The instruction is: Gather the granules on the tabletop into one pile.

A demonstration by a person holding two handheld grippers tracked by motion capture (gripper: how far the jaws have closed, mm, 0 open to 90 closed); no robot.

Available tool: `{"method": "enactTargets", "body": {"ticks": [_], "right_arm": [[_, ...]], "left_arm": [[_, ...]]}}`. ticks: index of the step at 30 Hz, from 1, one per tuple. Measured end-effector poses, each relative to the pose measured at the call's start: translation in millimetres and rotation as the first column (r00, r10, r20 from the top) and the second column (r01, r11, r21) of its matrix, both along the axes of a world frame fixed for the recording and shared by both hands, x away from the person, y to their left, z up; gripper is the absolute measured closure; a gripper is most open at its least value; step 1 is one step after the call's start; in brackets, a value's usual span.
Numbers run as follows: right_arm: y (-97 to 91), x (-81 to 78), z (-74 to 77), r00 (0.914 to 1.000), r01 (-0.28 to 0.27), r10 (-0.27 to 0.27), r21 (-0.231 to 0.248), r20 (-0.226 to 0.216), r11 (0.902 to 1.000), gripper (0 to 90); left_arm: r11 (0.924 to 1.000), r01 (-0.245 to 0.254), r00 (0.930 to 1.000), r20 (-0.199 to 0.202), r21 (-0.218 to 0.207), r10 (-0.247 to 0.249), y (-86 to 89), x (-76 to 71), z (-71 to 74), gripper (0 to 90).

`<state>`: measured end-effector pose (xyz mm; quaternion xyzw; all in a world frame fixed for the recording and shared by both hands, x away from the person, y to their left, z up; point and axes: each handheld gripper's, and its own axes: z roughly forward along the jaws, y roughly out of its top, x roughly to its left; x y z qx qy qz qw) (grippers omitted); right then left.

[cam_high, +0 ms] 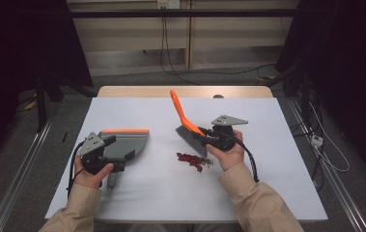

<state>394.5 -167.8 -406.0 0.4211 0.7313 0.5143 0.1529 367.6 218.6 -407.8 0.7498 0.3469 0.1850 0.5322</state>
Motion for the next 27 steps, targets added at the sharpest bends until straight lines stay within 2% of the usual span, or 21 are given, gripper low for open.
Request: {"method": "enactTargets", "body": {"ticks": [4, 6, 12, 17, 21, 27], "right_arm": [[7.0, -3.2, -3.7, 0.9997, 0.019, -0.019, 0.029, -0.012, 0.9994, 71.3], [9.5, -5.0, -5.3, 0.9995, 0.025, -0.024, 0.06, -0.02, 0.9979, 71.3], [22.2, -10.5, -7.6, 0.9987, 0.042, -0.04, 0.059, -0.031, 0.9974, 71.3], [36.3, -12.9, -10.5, 0.9974, 0.057, -0.054, 0.08, -0.047, 0.9951, 71.3], [49.2, -14.2, -13.1, 0.9968, 0.055, -0.049, 0.1, -0.063, 0.9935, 71.3], [67.6, -12.7, -19.2, 0.9962, 0.04, -0.033, 0.093, -0.081, 0.9949, 71.3]], "left_arm": [[1.0, -0.003, 1.0, 0.002, -0.003, 0.003, 0.3, -0.3, 0.2, 5.8], [1.0, -0.003, 1.0, 0.002, -0.003, 0.003, 0.6, -0.2, 0.2, 5.8], [1.0, -0.004, 1.0, 0.004, -0.002, 0.004, 0.2, -0.3, 0.3, 5.9], [1.0, -0.004, 1.0, 0.006, -0.001, 0.004, 0.3, -0.7, 0.8, 5.8], [1.0, -0.005, 1.0, 0.008, 0.002, 0.005, 1.0, -0.8, 1.3, 5.8], [1.0, -0.007, 1.0, 0.005, -0.003, 0.007, 1.2, -0.9, 1.4, 5.7]]}}
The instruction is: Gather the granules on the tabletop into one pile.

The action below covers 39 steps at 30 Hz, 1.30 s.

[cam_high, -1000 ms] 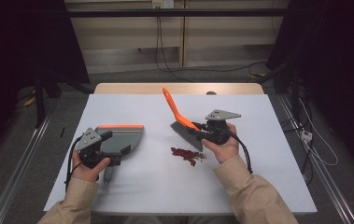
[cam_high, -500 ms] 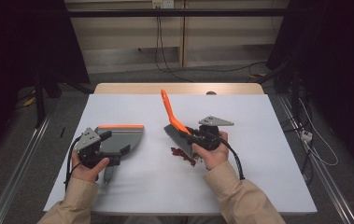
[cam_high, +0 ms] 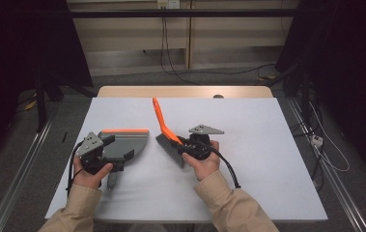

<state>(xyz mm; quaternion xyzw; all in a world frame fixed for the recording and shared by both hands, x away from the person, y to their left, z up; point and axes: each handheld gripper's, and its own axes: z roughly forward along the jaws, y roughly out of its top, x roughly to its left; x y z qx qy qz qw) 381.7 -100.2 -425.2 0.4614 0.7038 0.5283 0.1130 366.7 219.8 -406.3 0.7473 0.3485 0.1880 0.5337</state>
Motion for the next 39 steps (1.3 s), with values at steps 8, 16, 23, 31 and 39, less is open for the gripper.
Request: {"method": "enactTargets", "body": {"ticks": [8, 16, 23, 31, 39], "right_arm": [[5.5, 5.6, -12.8, 0.9989, 0.019, -0.021, -0.041, -0.042, 0.999, 71.2], [-7.7, 2.2, -11.1, 0.996, 0.053, -0.057, -0.065, -0.069, 0.9965, 71.3], [-21.7, -4.0, -11.2, 0.9926, 0.092, -0.097, -0.066, -0.073, 0.9936, 71.2], [-31.9, -10.5, -9.6, 0.9897, 0.119, -0.125, -0.078, -0.071, 0.9898, 71.3], [-43.7, -16.4, -9.2, 0.9861, 0.145, -0.151, -0.082, -0.068, 0.986, 71.3]], "left_arm": [[1.0, -0.006, 1.0, 0.001, -0.006, 0.006, 2.5, 0.2, 0.7, 5.6], [1.0, -0.008, 0.9999, 0.008, -0.004, 0.008, 2.1, -0.1, 1.6, 5.6], [1.0, -0.008, 0.9999, 0.01, -0.003, 0.008, 2.0, 0.0, 1.8, 5.6], [0.9999, -0.01, 0.9999, 0.011, -0.006, 0.01, 1.4, -0.5, 2.5, 5.6], [1.0, -0.007, 0.9999, 0.012, -0.003, 0.007, 0.7, -0.4, 2.3, 5.6]]}}
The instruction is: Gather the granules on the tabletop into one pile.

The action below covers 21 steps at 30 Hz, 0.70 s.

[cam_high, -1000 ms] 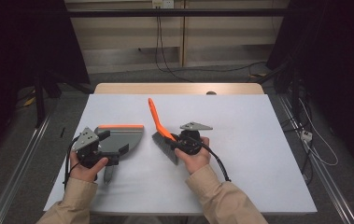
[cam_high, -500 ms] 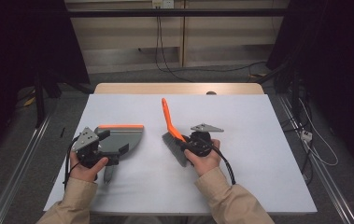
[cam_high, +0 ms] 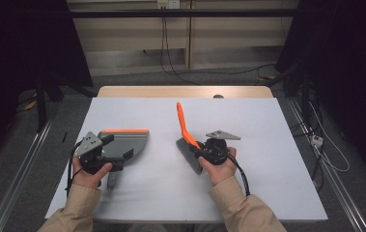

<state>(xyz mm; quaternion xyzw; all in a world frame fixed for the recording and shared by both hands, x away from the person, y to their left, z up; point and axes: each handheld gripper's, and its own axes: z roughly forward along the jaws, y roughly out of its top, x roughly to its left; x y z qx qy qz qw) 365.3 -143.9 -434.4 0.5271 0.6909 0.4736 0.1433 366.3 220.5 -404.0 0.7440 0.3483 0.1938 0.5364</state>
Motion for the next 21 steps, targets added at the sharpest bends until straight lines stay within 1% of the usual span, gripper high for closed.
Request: {"method": "enactTargets", "body": {"ticks": [3, 5, 8, 9, 12, 13, 16, 19, 21], "right_arm": [[-5.3, 0.0, 1.8, 1.0, 0.009, -0.009, -0.012, 0.004, 0.9999, 71.3], [-9.1, 0.7, 2.8, 0.9999, 0.009, -0.009, -0.01, 0.005, 0.9999, 71.3], [-10.4, 2.5, 8.2, 0.9999, 0.007, -0.007, 0.006, 0.007, 1.0, 71.3], [-9.2, 3.5, 11.5, 0.9998, 0.002, -0.002, 0.021, 0.019, 0.9998, 71.3], [-4.5, 7.8, 20.0, 0.9993, -0.011, 0.01, 0.052, 0.036, 0.9986, 71.3], [-2.6, 10.6, 22.3, 0.9989, -0.014, 0.011, 0.06, 0.046, 0.9981, 71.3], [3.8, 21.0, 25.6, 0.9981, -0.026, 0.022, 0.062, 0.058, 0.9977, 71.3], [10.4, 33.3, 23.3, 0.998, -0.038, 0.035, 0.058, 0.052, 0.9976, 71.3], [14.2, 39.4, 20.4, 0.9983, -0.042, 0.04, 0.054, 0.041, 0.9976, 71.3]], "left_arm": [[1.0, 0.002, 1.0, 0.001, 0.004, -0.002, -0.3, 0.2, -0.1, 5.6], [1.0, 0.001, 1.0, 0.001, 0.004, -0.001, -0.6, 0.5, -0.2, 5.6], [1.0, 0.0, 1.0, -0.001, 0.002, 0.0, -1.3, 0.8, -0.4, 5.6], [1.0, 0.001, 1.0, 0.0, 0.005, -0.001, -1.3, 0.8, -0.2, 5.6], [1.0, 0.002, 1.0, -0.001, 0.0, -0.002, -1.6, 0.7, 0.0, 5.6], [1.0, 0.002, 1.0, -0.001, 0.003, -0.002, -1.2, 1.0, -0.1, 5.6], [1.0, 0.0, 1.0, -0.003, 0.002, 0.0, -0.7, 1.4, -0.5, 5.6], [1.0, 0.001, 1.0, -0.003, 0.002, -0.001, -0.2, 1.6, -0.5, 5.6], [1.0, 0.001, 1.0, -0.007, 0.003, -0.001, -0.3, 2.0, -1.0, 5.6]]}}
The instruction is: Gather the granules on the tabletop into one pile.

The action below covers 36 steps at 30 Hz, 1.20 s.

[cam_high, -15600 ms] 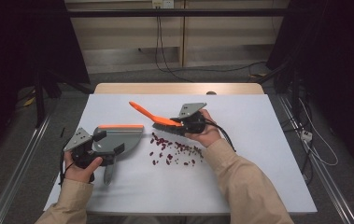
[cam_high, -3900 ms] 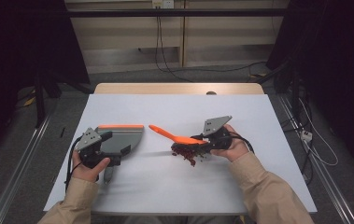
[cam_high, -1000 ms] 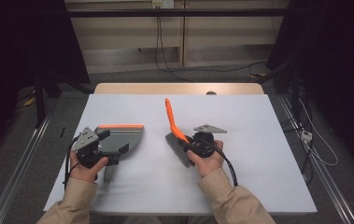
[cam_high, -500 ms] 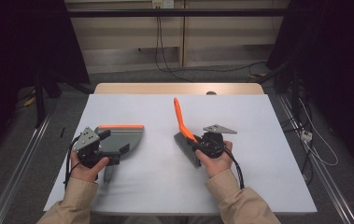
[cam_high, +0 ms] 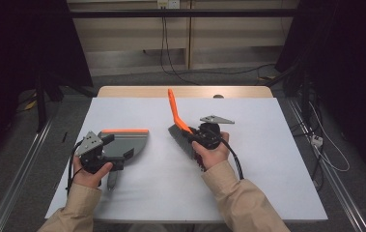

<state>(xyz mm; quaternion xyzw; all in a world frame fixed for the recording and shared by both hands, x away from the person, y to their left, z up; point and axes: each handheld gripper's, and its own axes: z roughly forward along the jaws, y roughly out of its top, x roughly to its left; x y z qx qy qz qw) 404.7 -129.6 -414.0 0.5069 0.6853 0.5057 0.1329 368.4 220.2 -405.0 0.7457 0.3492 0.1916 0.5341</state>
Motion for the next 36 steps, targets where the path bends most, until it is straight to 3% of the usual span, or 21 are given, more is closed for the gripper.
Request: {"method": "enactTargets", "body": {"ticks": [4, 6, 9, 13, 19, 21, 23, 25, 28, 32, 34, 36], "right_arm": [[12.6, 11.1, -13.1, 0.9988, -0.021, 0.021, -0.007, -0.043, 0.9997, 71.3], [15.4, 13.3, -19.7, 0.998, -0.024, 0.022, -0.032, -0.06, 0.9992, 71.3], [8.0, 15.1, -21.6, 0.9971, 0.0, -0.002, -0.021, -0.076, 0.9998, 71.3], [-2.8, 10.7, -18.3, 0.9973, 0.014, -0.018, -0.059, -0.071, 0.9982, 71.3], [-14.3, 6.2, -15.6, 0.9963, 0.031, -0.033, -0.027, -0.079, 0.9992, 71.3], [-17.3, 6.2, -12.6, 0.9966, 0.024, -0.023, 0.017, -0.079, 0.9996, 71.3], [-20.4, 5.0, -6.3, 0.9979, 0.019, -0.016, 0.041, -0.063, 0.999, 71.3], [-26.4, 5.6, 0.9, 0.9995, 0.0, 0.001, 0.035, -0.032, 0.9994, 71.3], [-40.6, 8.9, 6.3, 0.9991, -0.033, 0.033, -0.01, 0.025, 0.9994, 71.3], [-65.0, 17.3, 3.8, 0.9936, -0.089, 0.094, -0.081, 0.061, 0.9927, 71.3], [-73.4, 21.4, 0.7, 0.986, -0.134, 0.145, -0.121, 0.083, 0.9835, 71.3], [-79.7, 25.1, -2.2, 0.977, -0.167, 0.19, -0.203, 0.097, 0.9648, 71.3]], "left_arm": [[1.0, -0.002, 1.0, -0.003, 0.002, 0.002, 0.1, 1.0, -0.8, 5.6], [1.0, -0.007, 1.0, -0.001, 0.003, 0.007, 1.1, 1.2, -0.5, 5.6], [1.0, -0.007, 1.0, 0.0, 0.004, 0.007, 2.3, 1.0, -0.4, 5.6], [1.0, -0.007, 1.0, 0.002, 0.005, 0.007, 1.9, 0.5, -0.3, 5.6], [1.0, -0.004, 1.0, 0.002, 0.007, 0.004, -0.1, 0.0, -0.5, 5.6], [0.9999, -0.002, 1.0, 0.003, 0.01, 0.002, -0.2, -0.1, -0.5, 5.6], [1.0, -0.003, 1.0, 0.001, 0.007, 0.003, 0.1, 0.2, -0.8, 5.6], [1.0, -0.003, 1.0, 0.0, 0.008, 0.003, 0.7, 0.3, -0.6, 5.6], [1.0, -0.004, 1.0, -0.001, 0.005, 0.004, 0.8, 0.1, -0.6, 5.6], [0.9999, 0.0, 1.0, 0.0, 0.012, 0.0, 0.5, 0.5, -0.8, 5.6], [0.9999, -0.002, 1.0, -0.002, 0.013, 0.002, 0.1, 0.9, -1.2, 5.6], [0.9999, -0.005, 1.0, -0.005, 0.01, 0.005, -0.3, 1.3, -1.8, 5.6]]}}
